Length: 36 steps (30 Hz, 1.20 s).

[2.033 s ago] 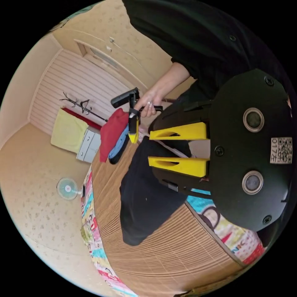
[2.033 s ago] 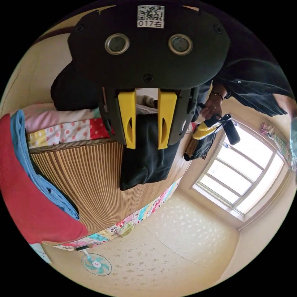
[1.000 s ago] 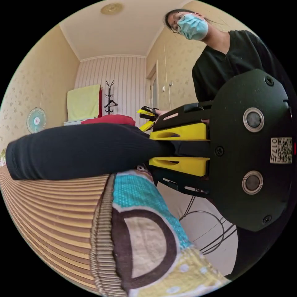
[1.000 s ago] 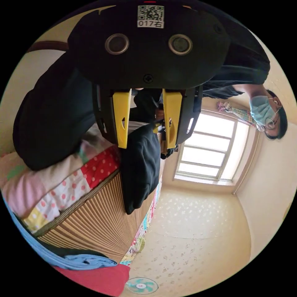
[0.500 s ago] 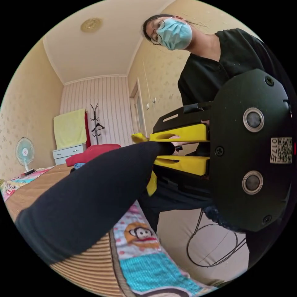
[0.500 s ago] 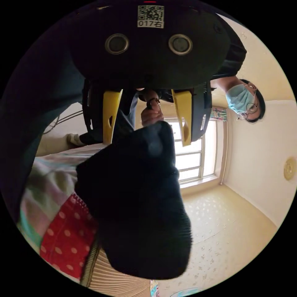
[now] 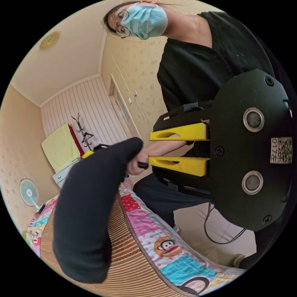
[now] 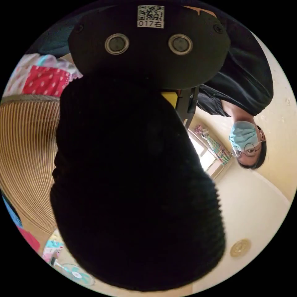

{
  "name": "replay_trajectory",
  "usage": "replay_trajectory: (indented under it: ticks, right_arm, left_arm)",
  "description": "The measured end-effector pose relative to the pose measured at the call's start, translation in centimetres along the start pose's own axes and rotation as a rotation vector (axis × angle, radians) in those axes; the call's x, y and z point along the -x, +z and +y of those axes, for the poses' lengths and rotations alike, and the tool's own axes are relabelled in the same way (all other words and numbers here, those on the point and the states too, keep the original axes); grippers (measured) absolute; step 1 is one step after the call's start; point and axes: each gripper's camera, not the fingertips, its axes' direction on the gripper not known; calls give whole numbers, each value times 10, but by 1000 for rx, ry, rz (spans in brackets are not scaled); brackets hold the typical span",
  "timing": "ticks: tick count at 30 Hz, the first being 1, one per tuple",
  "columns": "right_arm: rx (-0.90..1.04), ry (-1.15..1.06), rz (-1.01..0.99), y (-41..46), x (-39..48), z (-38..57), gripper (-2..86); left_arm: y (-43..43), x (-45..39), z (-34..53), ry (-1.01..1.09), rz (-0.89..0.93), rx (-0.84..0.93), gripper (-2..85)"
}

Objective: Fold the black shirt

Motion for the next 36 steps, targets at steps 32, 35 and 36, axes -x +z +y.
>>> replay_trajectory:
  ticks: [32, 35, 36]
  right_arm:
    - [-338, 76, 1041, -65, 113, 184, 32]
    - [-170, -84, 1042, 20, 123, 188, 13]
    - [-110, -142, 1065, 54, 123, 188, 10]
  left_arm:
    - [-106, -86, 66, -174, -529, -338, 58]
    - [-180, -141, 96, -157, -821, -585, 54]
    - [-204, -165, 105, -171, -1019, -627, 55]
